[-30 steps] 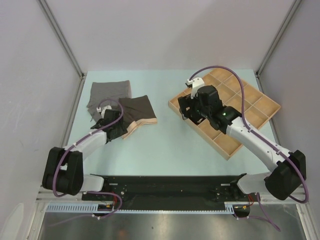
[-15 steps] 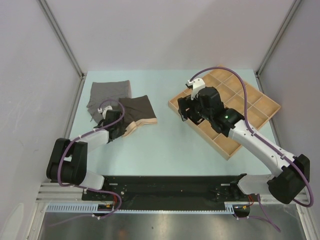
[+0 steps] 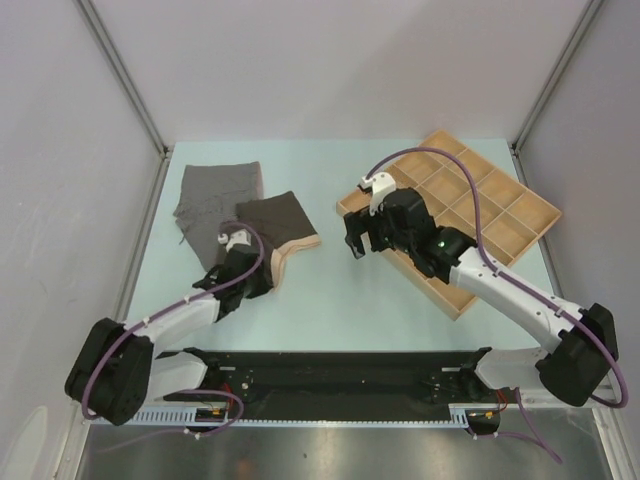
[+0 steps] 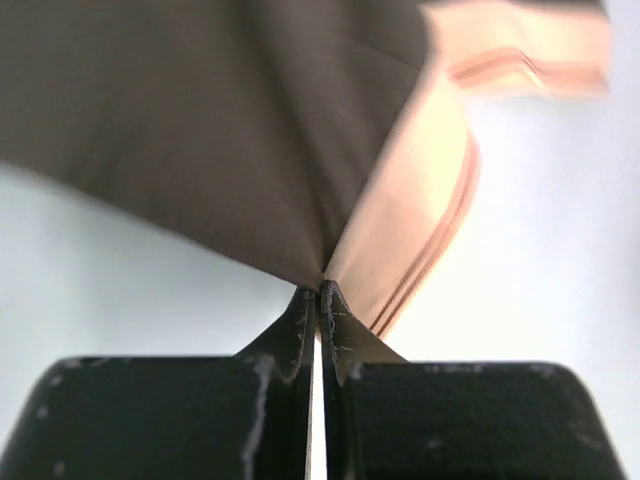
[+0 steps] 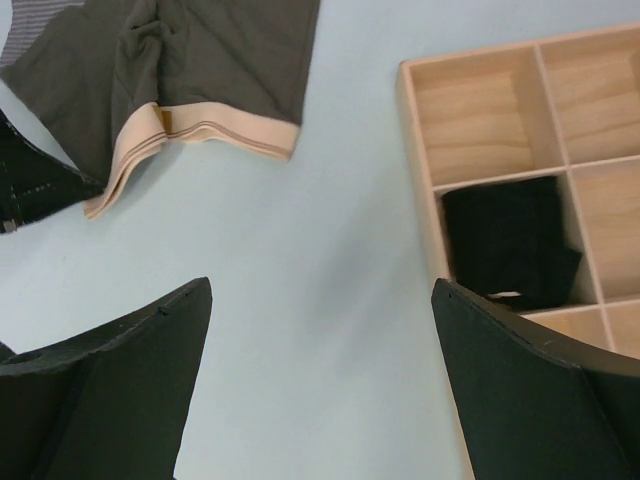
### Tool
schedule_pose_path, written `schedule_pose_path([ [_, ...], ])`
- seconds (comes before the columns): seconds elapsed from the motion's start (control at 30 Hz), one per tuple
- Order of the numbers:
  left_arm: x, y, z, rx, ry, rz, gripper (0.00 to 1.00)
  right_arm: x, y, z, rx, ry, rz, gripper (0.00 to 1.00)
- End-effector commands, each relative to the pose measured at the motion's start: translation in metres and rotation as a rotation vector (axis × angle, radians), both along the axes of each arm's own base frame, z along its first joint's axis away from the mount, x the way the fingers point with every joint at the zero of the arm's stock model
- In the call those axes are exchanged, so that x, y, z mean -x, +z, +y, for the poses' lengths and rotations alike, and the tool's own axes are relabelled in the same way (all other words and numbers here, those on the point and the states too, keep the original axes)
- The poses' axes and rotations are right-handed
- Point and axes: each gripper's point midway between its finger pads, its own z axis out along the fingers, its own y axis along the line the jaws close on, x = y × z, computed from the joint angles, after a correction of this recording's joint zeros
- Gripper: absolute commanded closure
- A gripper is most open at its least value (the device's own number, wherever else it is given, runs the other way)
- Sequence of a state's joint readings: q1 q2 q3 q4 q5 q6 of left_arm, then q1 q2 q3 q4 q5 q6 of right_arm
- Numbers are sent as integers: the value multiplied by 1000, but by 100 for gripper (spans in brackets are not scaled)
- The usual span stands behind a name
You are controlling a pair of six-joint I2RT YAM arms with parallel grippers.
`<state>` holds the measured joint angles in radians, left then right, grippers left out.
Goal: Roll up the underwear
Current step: Move the underwear to the center of the board.
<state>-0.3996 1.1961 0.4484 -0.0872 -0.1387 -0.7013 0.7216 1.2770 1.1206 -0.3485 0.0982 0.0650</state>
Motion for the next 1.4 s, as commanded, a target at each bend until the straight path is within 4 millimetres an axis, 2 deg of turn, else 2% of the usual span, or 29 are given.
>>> schedule_pose_path([
  [0.0,19,13,-37,84,-46,-20,100,12,-18,17,-43,25,44,5],
  [0.17,45,19,-88,124,-173,-15,100,35,-44,30,-71,69,128,5],
  [0.2,56,16,-100,124,-205,3,100,40,-53,28,-77,61,153,5],
  [0.37,81,24,-146,173,-303,9,99,57,-76,22,-94,25,231,6],
  [0.43,87,23,-154,179,-325,18,99,64,-90,16,-88,6,264,6],
  [0.5,93,25,-160,183,-346,21,91,69,-96,16,-94,8,276,7],
  [0.53,94,29,-161,189,-353,15,74,76,-101,16,-95,22,290,7],
  [0.57,94,31,-161,188,-360,10,66,78,-104,17,-90,31,291,8],
  [0.63,97,33,-154,170,-359,10,46,85,-105,23,-83,72,281,9],
  [0.67,96,41,-151,177,-354,-9,28,87,-105,24,-72,94,267,8],
  [0.73,97,40,-132,119,-320,-8,13,92,-105,32,-60,138,244,10],
  [0.83,99,52,-109,82,-282,-36,5,107,-104,51,-57,260,220,12],
  [0.93,91,53,-79,41,-201,-52,2,118,-109,73,-29,363,191,15],
  [0.97,92,46,-71,37,-196,-29,2,128,-112,83,-13,410,182,17],
  [1.0,84,48,-59,52,-143,-33,2,129,-117,91,18,447,172,19],
  [1.03,82,45,-52,55,-125,-30,2,133,-122,97,41,473,166,24],
  [1.1,78,43,-37,56,-76,-35,1,140,-129,108,90,528,138,29],
  [1.13,76,49,-34,75,-65,-57,1,140,-139,115,123,540,145,33],
  [1.23,75,46,-24,108,-35,-55,2,141,-158,122,185,551,150,37],
  [1.37,82,32,-11,106,1,-18,6,135,-175,124,259,544,128,40],
])
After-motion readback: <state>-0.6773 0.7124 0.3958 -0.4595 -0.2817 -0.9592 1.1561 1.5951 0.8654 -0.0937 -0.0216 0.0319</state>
